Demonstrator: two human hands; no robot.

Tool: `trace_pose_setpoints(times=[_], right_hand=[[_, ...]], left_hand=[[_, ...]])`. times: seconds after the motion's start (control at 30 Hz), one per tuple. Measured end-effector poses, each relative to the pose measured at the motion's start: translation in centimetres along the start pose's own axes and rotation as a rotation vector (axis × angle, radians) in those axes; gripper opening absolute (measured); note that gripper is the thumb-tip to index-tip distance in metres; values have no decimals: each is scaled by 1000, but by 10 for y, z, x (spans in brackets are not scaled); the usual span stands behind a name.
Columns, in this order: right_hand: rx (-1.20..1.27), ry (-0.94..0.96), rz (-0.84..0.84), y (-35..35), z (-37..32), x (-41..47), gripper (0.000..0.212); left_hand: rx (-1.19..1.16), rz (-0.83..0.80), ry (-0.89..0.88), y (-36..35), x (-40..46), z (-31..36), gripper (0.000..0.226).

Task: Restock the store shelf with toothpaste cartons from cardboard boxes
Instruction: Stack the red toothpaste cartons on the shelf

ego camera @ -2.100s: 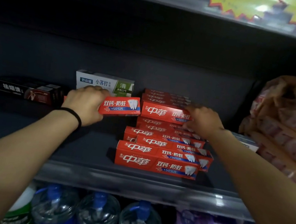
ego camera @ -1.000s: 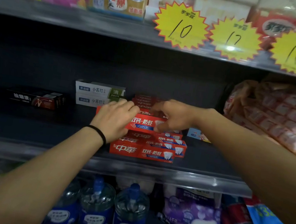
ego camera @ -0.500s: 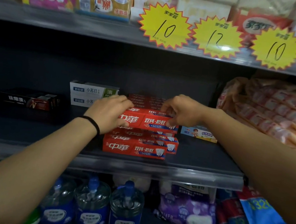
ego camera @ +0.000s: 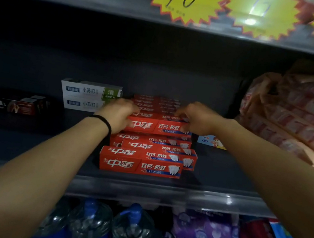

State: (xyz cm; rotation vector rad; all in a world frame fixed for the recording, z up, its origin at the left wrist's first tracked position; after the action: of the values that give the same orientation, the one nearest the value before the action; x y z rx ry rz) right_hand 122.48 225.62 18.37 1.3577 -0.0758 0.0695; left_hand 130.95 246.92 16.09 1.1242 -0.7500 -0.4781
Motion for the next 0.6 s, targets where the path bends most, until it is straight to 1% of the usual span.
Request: trace_pose_setpoints(times=[0.1, 0.17, 0.27, 0.43, 0.6], right_hand=[[-23, -2, 10, -11, 4, 12, 41], [-52, -4, 32, -18, 8, 17, 34], [-58, -9, 78, -23, 11, 22, 23], [-77, 3, 104, -25, 12, 28, 23], [-80, -15, 89, -28, 12, 33, 23]], left_hand=[[14, -15, 25, -8, 15, -4, 44], [45, -10, 16, -12, 21, -6, 35], [43, 6, 8, -16, 27, -11, 30], [43, 15, 16, -18, 32, -13, 27], [37, 28, 25, -20, 34, -13, 27]])
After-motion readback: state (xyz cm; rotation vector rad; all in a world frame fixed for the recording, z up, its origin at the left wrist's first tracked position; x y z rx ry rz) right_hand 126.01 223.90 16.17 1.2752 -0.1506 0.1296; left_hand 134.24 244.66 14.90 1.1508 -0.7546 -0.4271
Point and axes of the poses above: each hand's wrist, its own x-axis towards the middle knuckle, its own y-axis out of the back of the hand, z = x × y, the point moved 2 cm from there along x, towards the middle knuckle, and after that the axes turned 12 degrees about -x, right-handed, at the moved point
